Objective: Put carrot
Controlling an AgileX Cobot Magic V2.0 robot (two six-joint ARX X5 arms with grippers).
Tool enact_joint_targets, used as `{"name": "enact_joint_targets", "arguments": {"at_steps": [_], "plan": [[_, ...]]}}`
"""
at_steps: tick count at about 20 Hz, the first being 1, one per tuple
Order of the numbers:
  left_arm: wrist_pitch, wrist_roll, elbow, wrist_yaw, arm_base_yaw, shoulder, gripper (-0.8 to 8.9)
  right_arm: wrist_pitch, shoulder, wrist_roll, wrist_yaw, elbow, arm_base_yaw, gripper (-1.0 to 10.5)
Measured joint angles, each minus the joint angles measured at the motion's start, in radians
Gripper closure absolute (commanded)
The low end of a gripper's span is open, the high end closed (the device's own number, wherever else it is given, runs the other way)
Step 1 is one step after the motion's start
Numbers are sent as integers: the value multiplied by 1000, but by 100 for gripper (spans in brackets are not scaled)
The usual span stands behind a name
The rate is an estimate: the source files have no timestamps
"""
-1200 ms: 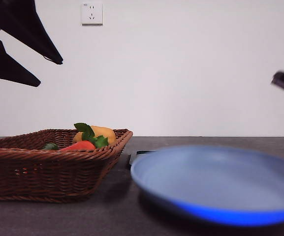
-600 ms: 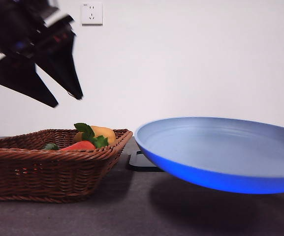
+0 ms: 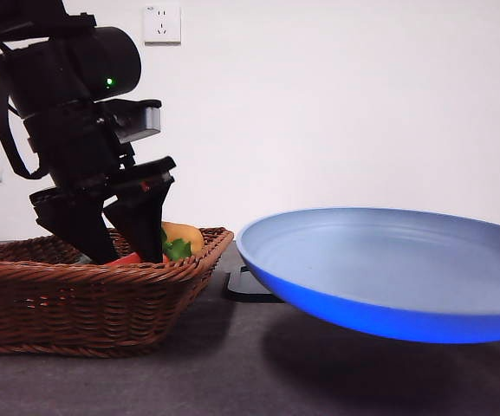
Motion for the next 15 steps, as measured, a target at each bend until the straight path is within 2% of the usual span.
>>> {"name": "enact_joint_targets", "arguments": {"at_steps": [2, 6, 15], "plan": [[6, 1, 0, -3, -5, 1, 495, 0, 0, 0, 0, 0, 0, 943], [-3, 3, 0, -1, -10, 1, 669, 0, 0, 0, 0, 0, 0, 943], [-30, 26, 0, 13, -10, -3, 690, 0, 0, 0, 0, 0, 0, 943]]}}
